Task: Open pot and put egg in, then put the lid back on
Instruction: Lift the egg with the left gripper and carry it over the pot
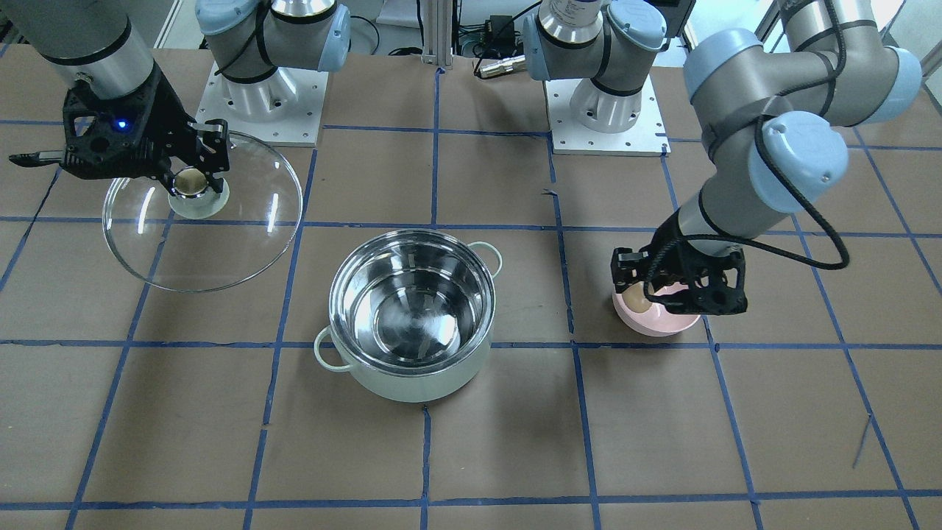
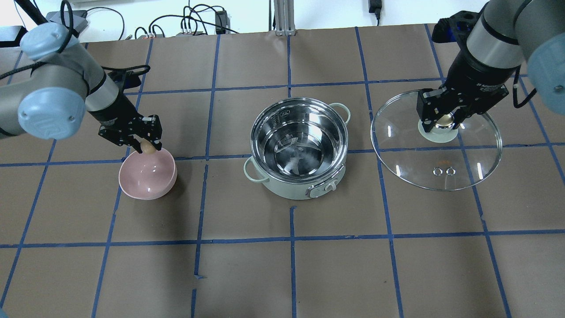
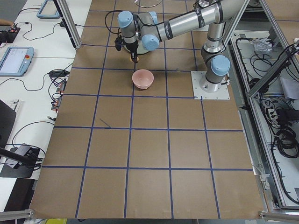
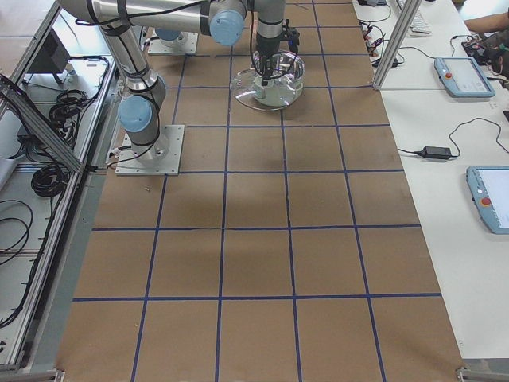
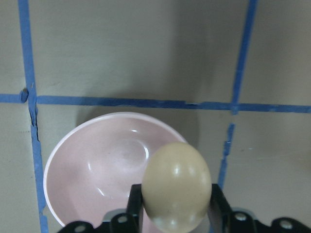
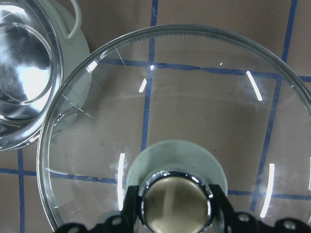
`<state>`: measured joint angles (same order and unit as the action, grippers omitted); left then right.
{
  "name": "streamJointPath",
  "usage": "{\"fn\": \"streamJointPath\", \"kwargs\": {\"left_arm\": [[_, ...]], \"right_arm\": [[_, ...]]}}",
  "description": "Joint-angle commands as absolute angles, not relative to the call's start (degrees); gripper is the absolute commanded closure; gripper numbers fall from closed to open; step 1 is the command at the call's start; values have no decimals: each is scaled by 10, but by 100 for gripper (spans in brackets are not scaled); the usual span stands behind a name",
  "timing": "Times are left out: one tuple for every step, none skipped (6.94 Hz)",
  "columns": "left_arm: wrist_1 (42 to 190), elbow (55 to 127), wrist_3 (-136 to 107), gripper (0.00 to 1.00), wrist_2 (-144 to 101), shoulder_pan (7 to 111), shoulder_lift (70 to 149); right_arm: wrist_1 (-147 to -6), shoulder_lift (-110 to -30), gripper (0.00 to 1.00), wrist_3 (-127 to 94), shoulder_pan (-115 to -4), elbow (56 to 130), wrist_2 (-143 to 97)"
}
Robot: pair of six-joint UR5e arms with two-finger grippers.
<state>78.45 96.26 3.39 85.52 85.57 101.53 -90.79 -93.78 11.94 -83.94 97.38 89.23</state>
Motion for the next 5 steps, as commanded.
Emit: {"fn": "streamJointPath", "kwargs": {"left_arm": [[751, 913, -55, 87, 858, 996, 1044], [731, 891, -88, 87, 860, 1059, 1076], [703, 869, -111, 87, 861, 1117, 1113], [678, 866, -118, 87, 863, 1144, 1144], [668, 874, -116, 90, 864, 1153, 1171]], "right_arm": [[-908, -938, 77, 120, -838, 974, 893], [-908, -938, 77, 125, -838, 974, 893], [-908, -938, 77, 129, -838, 974, 893], [-908, -938, 77, 131, -838, 974, 895], [-908, -938, 77, 131, -838, 974, 895]]}}
